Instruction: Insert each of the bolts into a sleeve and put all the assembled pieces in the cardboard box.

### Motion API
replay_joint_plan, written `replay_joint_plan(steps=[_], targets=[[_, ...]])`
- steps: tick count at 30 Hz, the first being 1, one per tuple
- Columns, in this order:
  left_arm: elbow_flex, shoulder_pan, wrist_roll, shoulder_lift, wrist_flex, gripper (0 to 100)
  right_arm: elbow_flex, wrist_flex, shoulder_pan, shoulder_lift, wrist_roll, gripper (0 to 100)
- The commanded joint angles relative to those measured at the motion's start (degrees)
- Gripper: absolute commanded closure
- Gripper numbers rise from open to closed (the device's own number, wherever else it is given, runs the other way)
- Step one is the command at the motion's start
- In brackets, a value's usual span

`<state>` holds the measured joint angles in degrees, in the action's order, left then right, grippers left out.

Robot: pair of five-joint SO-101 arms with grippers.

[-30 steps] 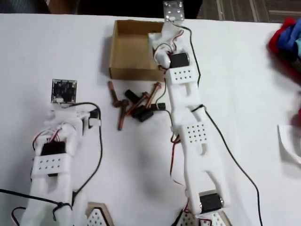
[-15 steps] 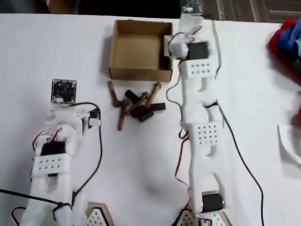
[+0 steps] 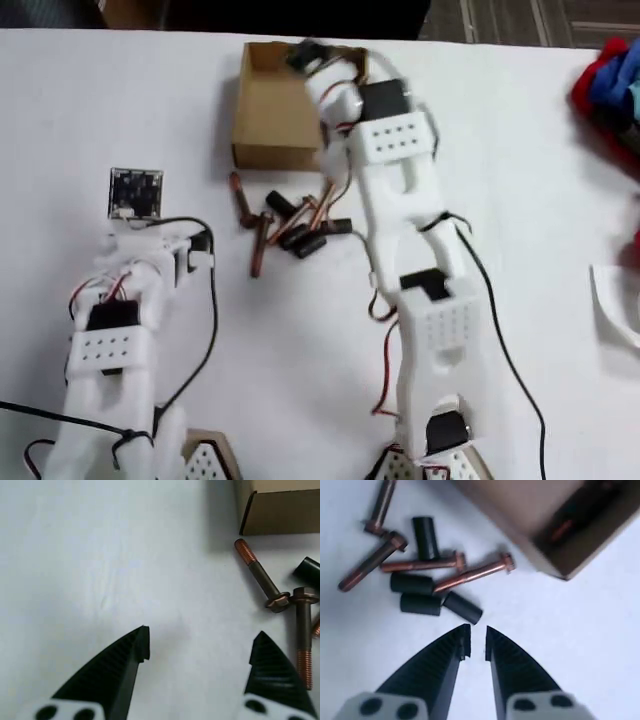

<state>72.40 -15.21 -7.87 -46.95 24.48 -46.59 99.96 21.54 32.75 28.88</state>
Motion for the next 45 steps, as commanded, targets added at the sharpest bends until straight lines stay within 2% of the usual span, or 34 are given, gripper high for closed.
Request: replay_joint_plan(steps=[1,10,14,17,20,26,30,33,45], targets=[[-0.1,-0.3,-0.2,-1.7,-1.1,67,14.5,1.4,2.8,-12.5,0.7,94.9],[-0.1,-0.3,-0.2,-1.7,-1.1,67,45.5,-13.8,4.4,-29.1,0.8,94.9],[-0.1,-0.3,-0.3,-1.7,-1.1,67,59.5,-27.9,4.4,-34.1,1.4,94.9],[-0.1,-0.3,-0.3,-1.7,-1.1,67,64.2,-38.1,2.0,-35.0,1.5,94.9],[-0.1,-0.3,-0.3,-1.7,-1.1,67,65.1,-42.3,0.1,-35.0,1.5,94.3],[-0.1,-0.3,-0.3,-1.7,-1.1,67,65.1,-43.4,-0.2,-34.9,1.6,74.2],[-0.1,-0.2,-0.3,-1.7,-1.1,67,64.6,-43.4,0.0,-32.0,2.1,76.9],[-0.1,-0.2,-0.3,-1.7,-1.1,67,62.2,-43.1,-0.2,-27.1,6.9,80.0],[-0.1,-0.2,-0.3,-1.7,-1.1,67,44.8,-35.6,-0.2,-13.0,12.0,80.0]])
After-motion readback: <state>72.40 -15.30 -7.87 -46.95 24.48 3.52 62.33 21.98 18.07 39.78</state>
